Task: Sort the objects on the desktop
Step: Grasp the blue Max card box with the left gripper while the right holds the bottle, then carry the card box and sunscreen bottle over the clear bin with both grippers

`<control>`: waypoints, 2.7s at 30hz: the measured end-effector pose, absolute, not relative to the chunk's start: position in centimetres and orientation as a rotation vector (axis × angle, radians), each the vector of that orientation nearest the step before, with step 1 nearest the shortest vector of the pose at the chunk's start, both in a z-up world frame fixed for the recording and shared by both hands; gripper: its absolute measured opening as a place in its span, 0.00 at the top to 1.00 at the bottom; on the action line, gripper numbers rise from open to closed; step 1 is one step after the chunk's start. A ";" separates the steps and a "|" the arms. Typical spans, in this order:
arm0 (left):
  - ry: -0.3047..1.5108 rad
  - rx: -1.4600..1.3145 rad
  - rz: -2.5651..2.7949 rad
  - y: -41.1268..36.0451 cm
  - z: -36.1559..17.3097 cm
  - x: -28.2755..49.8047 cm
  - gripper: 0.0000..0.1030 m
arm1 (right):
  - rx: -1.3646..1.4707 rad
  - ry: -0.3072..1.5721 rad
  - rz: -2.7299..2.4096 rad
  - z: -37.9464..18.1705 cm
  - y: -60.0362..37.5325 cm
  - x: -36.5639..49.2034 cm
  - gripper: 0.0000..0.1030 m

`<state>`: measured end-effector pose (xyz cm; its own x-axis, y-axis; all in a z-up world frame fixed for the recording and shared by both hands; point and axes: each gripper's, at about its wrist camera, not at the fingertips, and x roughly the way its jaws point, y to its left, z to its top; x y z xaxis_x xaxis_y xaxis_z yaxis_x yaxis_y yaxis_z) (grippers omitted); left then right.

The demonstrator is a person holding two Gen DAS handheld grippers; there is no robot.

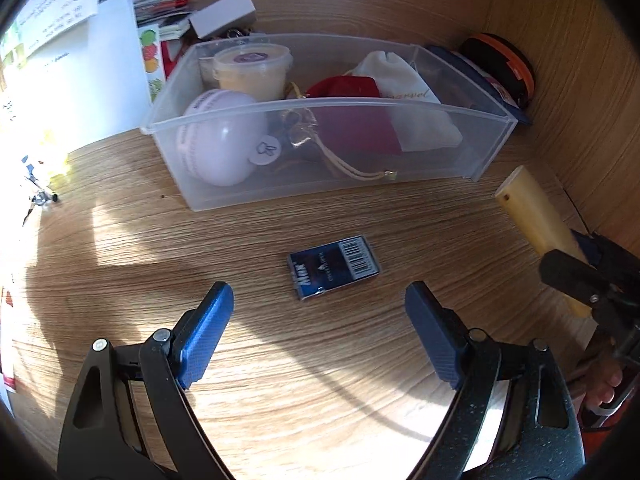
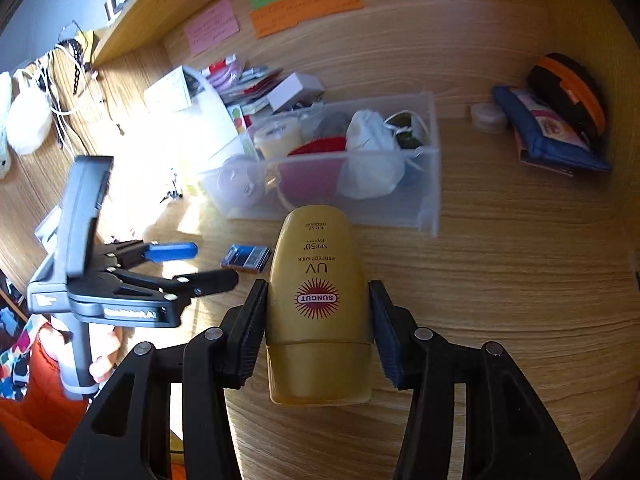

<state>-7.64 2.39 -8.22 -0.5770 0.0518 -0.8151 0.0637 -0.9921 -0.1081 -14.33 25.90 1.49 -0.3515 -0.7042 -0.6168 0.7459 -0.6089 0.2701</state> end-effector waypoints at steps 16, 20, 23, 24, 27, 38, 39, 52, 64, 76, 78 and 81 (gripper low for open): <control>0.049 1.403 -2.742 5.1 -8.5 -9.0 0.39 | 0.803 0.057 -1.993 2.3 27.0 -16.5 0.56; 0.038 1.390 -2.749 4.8 -8.3 -9.1 0.54 | 0.796 0.057 -1.977 2.4 26.9 -16.5 0.56; 0.014 1.387 -2.756 5.5 -8.6 -8.9 0.54 | 0.784 0.067 -1.976 2.5 27.0 -16.2 0.56; -0.003 1.381 -2.753 5.6 -8.5 -8.7 0.54 | 0.780 0.071 -1.979 2.5 27.0 -16.2 0.56; -0.050 1.363 -2.746 5.6 -8.5 -8.1 0.55 | 0.775 0.079 -1.984 2.7 27.0 -16.1 0.56; -0.061 1.233 -2.834 5.6 -5.5 -6.0 0.55 | 0.750 0.097 -1.986 4.1 26.1 -16.1 0.56; -0.059 1.217 -2.847 5.6 -5.0 -5.8 0.55 | 0.746 0.099 -1.988 4.3 25.9 -16.0 0.56; 0.065 1.056 -2.944 3.2 -0.3 -4.7 0.55 | 0.710 0.087 -2.006 6.4 25.3 -15.8 0.56; 0.157 0.980 -3.044 1.2 3.8 -6.5 0.55 | 0.747 0.023 -2.040 6.7 24.5 -19.8 0.56; 0.250 1.071 -3.005 -0.7 2.2 -11.9 0.55 | 0.777 0.110 -2.056 6.6 20.3 -24.8 0.56; 0.248 1.085 -2.999 -0.7 2.0 -12.9 0.55 | 0.784 0.135 -2.058 6.4 19.5 -25.2 0.56; 0.245 1.107 -2.991 -0.7 1.4 -14.6 0.55 | 0.791 0.167 -2.057 5.9 18.8 -25.8 0.56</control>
